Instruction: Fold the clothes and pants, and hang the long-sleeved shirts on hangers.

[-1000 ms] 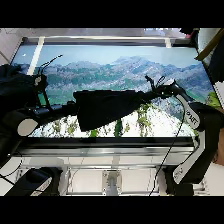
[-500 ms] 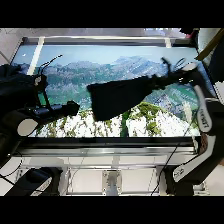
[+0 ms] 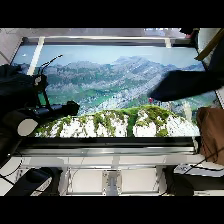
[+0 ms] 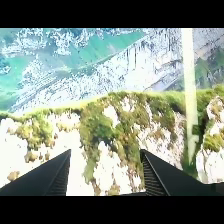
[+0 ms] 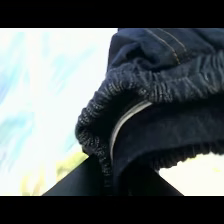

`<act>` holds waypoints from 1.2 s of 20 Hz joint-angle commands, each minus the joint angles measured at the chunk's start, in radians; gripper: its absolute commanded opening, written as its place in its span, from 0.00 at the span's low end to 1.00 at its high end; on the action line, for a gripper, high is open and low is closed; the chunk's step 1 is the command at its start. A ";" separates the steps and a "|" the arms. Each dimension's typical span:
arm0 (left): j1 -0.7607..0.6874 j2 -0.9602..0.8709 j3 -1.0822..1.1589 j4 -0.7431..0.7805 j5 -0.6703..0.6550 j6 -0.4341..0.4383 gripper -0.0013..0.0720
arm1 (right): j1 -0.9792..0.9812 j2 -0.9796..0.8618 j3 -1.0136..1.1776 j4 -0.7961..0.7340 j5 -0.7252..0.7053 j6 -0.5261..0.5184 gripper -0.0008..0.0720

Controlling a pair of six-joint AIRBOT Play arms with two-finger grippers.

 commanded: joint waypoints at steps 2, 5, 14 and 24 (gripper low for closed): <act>0.001 0.001 0.000 0.005 0.000 0.001 0.66 | -0.434 0.132 -0.069 0.084 0.025 0.004 0.10; 0.001 0.001 0.000 0.005 0.000 0.001 0.66 | -0.609 0.200 -0.261 0.034 0.005 -0.002 0.10; 0.001 0.001 0.000 0.000 0.000 0.000 0.66 | -0.671 0.248 -0.790 -0.650 -0.277 0.156 0.11; 0.001 0.001 0.000 -0.007 0.001 0.000 0.66 | -0.642 0.283 -0.394 -0.186 -0.273 0.384 0.94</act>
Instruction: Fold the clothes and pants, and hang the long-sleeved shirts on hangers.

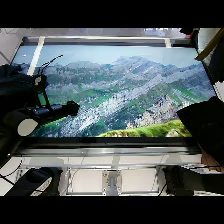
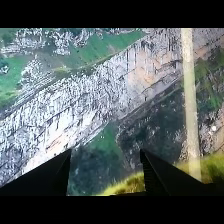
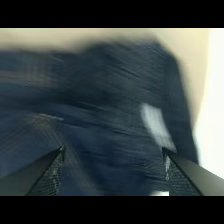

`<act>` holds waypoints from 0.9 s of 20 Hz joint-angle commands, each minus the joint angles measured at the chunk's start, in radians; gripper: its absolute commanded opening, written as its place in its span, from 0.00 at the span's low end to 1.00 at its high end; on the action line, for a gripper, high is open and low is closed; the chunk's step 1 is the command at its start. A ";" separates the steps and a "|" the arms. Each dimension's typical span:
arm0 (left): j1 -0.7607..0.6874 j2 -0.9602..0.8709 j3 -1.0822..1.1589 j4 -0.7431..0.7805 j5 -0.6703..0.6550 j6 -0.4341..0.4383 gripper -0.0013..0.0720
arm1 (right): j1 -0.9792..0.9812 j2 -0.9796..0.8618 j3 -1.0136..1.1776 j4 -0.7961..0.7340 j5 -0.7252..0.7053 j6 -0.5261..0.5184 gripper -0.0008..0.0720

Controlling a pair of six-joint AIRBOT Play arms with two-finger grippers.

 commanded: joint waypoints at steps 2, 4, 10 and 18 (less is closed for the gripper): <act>0.001 0.000 0.000 -0.002 0.001 0.000 0.66 | 0.110 0.057 0.176 0.423 -0.085 -0.079 0.94; 0.001 0.000 0.000 -0.002 0.001 0.000 0.66 | 0.261 0.099 0.180 0.494 -0.068 -0.209 0.94; 0.001 0.000 0.000 -0.002 0.000 0.000 0.66 | 0.880 0.158 0.174 0.410 0.043 -0.246 0.94; 0.001 0.000 0.000 -0.002 0.000 0.000 0.66 | 1.286 0.157 0.174 0.277 0.074 -0.211 0.94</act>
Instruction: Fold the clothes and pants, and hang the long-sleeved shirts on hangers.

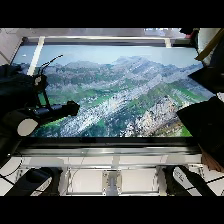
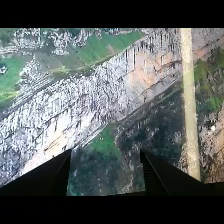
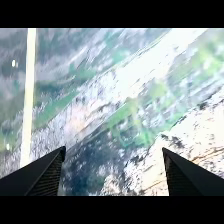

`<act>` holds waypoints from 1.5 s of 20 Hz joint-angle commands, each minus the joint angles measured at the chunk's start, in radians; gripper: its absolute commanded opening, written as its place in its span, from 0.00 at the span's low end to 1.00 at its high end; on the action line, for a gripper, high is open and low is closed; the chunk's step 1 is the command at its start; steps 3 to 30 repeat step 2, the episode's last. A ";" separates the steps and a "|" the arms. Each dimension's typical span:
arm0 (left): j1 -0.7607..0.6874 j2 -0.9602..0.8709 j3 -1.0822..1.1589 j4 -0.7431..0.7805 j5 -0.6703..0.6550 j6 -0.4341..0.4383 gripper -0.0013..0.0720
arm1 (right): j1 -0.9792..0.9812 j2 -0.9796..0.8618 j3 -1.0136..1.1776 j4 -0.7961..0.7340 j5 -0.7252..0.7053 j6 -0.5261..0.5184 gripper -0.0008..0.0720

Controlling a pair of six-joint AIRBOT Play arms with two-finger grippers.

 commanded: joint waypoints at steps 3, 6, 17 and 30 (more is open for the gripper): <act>0.001 0.000 0.000 0.000 0.000 0.000 0.66 | 0.143 0.002 0.001 -0.028 0.036 0.010 0.94; 0.001 0.000 0.000 0.000 0.000 0.000 0.66 | 0.143 0.002 0.001 -0.028 0.036 0.010 0.94; 0.001 0.000 0.000 0.000 0.000 0.000 0.66 | 0.143 0.002 0.001 -0.028 0.036 0.010 0.94; 0.001 0.000 0.000 0.000 0.000 0.000 0.66 | 0.143 0.002 0.001 -0.028 0.036 0.010 0.94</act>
